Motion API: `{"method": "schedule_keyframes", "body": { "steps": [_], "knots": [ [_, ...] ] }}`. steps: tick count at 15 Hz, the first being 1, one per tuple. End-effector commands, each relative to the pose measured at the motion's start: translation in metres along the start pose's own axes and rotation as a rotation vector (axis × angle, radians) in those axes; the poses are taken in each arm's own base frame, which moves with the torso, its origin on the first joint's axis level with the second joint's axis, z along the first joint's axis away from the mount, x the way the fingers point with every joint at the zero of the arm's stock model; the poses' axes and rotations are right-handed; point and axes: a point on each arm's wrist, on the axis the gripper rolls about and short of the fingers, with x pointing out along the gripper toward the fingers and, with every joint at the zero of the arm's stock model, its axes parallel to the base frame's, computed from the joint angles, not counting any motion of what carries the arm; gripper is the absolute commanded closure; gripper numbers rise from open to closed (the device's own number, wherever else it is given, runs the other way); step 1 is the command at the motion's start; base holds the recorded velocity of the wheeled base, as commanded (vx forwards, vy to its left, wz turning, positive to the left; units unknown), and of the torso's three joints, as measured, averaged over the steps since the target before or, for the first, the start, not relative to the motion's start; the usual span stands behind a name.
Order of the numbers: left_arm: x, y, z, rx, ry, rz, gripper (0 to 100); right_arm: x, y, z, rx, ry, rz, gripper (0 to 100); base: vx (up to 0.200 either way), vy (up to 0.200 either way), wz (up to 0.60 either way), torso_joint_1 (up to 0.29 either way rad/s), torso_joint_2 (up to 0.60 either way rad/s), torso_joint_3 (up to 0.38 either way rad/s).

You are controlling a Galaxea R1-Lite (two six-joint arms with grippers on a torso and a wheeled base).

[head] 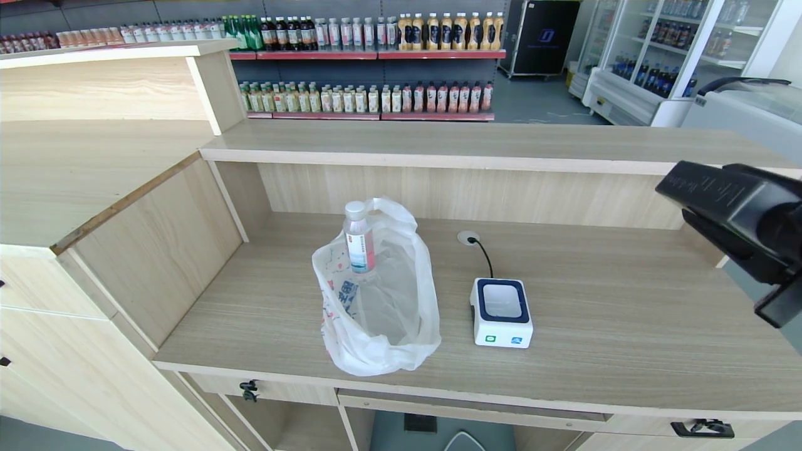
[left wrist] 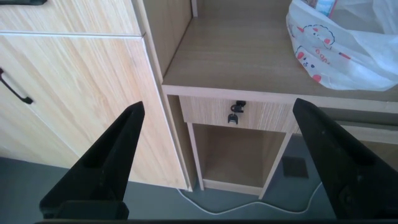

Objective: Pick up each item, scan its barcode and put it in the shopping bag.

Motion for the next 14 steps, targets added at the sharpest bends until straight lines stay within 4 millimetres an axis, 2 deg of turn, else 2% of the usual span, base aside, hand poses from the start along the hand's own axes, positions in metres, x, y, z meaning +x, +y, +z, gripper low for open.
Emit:
{"method": "schedule_keyframes", "body": {
  "steps": [1,3,5,8,11,14],
  "knots": [
    [0.0,0.0,0.0,0.0,0.0,0.001,0,-0.005,-0.003,-0.02,0.285,0.351,-0.062,100,0.0,0.0,0.0,0.0,0.0,0.0],
    [0.0,0.0,0.0,0.0,0.002,0.0,0,-0.014,0.001,-0.032,0.491,0.568,-0.149,100,0.0,0.0,0.0,0.0,0.0,0.0],
    [0.0,0.0,0.0,0.0,0.002,0.0,0,-0.022,0.003,-0.031,0.649,0.578,-0.178,100,0.0,0.0,0.0,0.0,0.0,0.0],
    [0.0,0.0,0.0,0.0,0.002,0.0,0,-0.024,0.003,-0.029,0.716,0.577,-0.172,100,0.0,0.0,0.0,0.0,0.0,0.0],
    [0.0,0.0,0.0,0.0,0.002,0.0,0,-0.019,0.0,-0.023,0.83,0.534,-0.174,100,0.0,0.0,0.6,-0.002,0.0,-0.001],
    [0.0,0.0,0.0,0.0,0.002,0.0,0,-0.017,-0.017,-0.013,1.003,0.604,-0.097,100,0.0,0.0,0.6,0.004,0.0,0.004]
  ]
}}
